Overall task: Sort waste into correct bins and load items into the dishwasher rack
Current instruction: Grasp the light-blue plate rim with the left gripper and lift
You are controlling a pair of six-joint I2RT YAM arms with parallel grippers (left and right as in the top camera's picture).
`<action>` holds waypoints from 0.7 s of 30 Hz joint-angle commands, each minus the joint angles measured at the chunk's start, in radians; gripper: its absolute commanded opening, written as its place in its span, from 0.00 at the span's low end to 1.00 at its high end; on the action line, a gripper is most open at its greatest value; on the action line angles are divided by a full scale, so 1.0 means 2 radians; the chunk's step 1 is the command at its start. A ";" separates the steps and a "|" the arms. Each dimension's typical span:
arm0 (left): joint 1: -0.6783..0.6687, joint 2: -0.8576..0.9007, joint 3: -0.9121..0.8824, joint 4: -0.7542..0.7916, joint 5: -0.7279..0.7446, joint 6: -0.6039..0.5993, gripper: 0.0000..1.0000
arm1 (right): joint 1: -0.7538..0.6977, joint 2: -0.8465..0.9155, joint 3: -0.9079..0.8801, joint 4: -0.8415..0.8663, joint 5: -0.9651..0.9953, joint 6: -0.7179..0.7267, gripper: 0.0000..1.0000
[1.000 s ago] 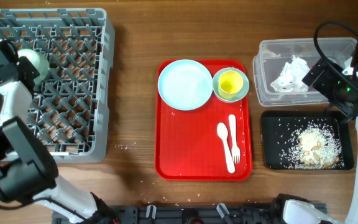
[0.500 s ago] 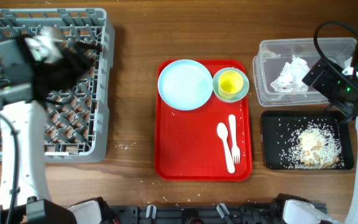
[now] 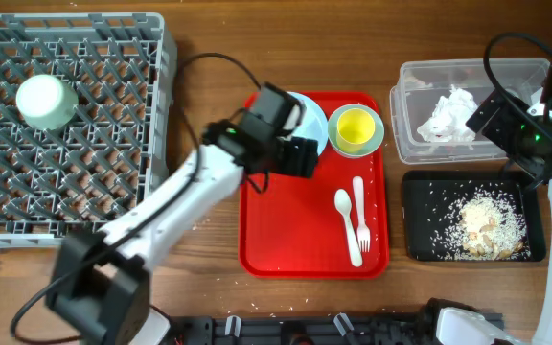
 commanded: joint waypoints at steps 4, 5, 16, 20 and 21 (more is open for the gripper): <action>-0.022 0.076 -0.004 0.051 -0.173 0.001 0.63 | 0.000 -0.003 0.006 0.001 -0.003 0.002 1.00; -0.021 0.085 -0.004 0.057 -0.173 0.001 0.65 | 0.000 -0.003 0.006 0.001 -0.003 0.002 1.00; -0.021 0.123 -0.005 0.057 -0.139 0.001 0.58 | 0.000 -0.003 0.006 0.001 -0.003 0.002 1.00; -0.021 0.130 -0.021 0.085 -0.139 0.001 0.32 | 0.000 -0.003 0.006 0.001 -0.003 0.002 1.00; -0.020 0.133 -0.024 0.092 -0.140 0.001 0.25 | 0.000 -0.003 0.006 0.001 -0.003 0.002 1.00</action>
